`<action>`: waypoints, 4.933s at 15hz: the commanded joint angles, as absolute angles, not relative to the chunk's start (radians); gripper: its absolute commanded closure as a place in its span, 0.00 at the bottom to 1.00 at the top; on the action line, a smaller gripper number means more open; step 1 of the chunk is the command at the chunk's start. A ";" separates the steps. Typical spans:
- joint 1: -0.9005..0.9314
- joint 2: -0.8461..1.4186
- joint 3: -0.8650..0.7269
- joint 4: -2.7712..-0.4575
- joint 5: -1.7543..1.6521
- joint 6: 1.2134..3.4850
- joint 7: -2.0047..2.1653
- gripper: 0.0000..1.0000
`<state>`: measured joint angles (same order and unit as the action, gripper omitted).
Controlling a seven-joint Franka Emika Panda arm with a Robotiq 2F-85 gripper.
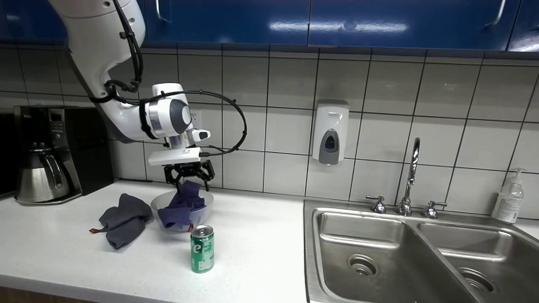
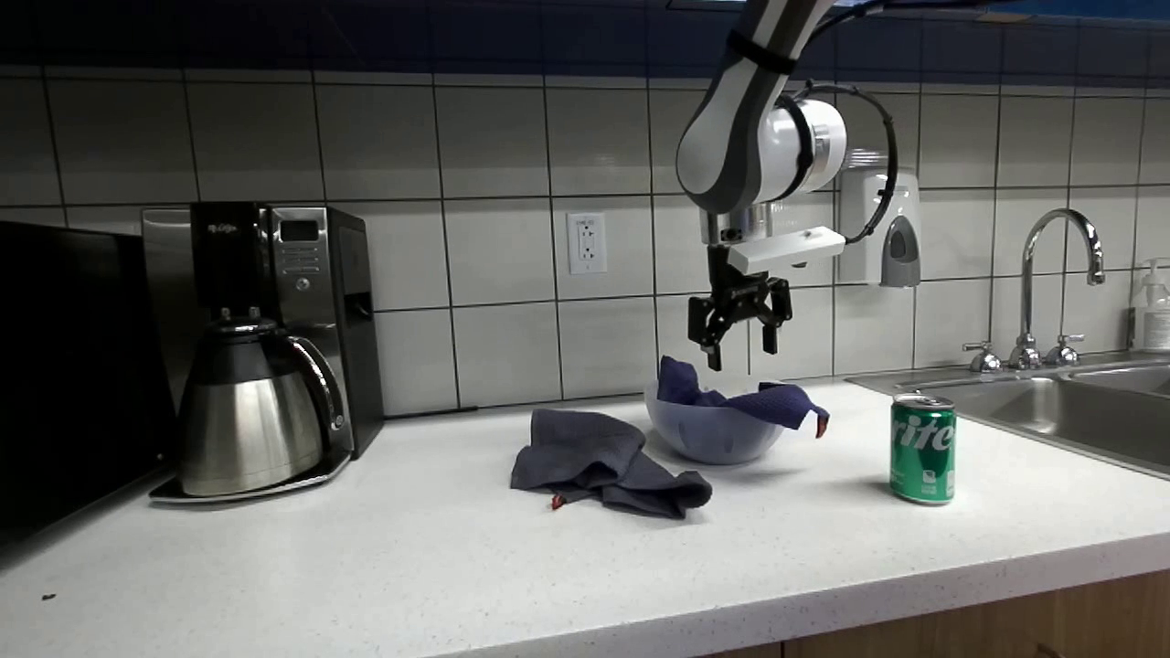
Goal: Remove the towel from the bowl
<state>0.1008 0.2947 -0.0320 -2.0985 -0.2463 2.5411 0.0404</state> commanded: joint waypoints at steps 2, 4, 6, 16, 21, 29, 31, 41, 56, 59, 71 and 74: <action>0.134 0.314 -0.024 -2.050 -0.246 2.400 0.155 0.00; 0.135 0.321 -0.021 -2.047 -0.227 2.383 0.185 0.00; 0.124 0.326 -0.015 -2.056 -0.207 2.422 0.180 0.00; 0.097 0.344 -0.019 -2.073 -0.157 2.519 0.157 0.00; 0.095 0.358 -0.019 -2.075 -0.124 2.538 0.157 0.00; 0.099 0.392 -0.012 -2.073 -0.084 2.523 0.166 0.00; 0.104 0.400 -0.008 -2.078 -0.077 2.520 0.166 0.00; 0.108 0.434 -0.013 -2.083 -0.089 2.535 0.153 0.00; 0.110 0.360 -0.013 -2.120 -0.124 2.532 0.104 1.00; 0.108 0.291 -0.008 -2.142 -0.149 2.516 0.062 0.99; 0.085 0.042 0.006 -2.246 -0.190 2.489 -0.024 0.99; 0.076 -0.008 0.006 -2.253 -0.213 2.491 -0.023 0.99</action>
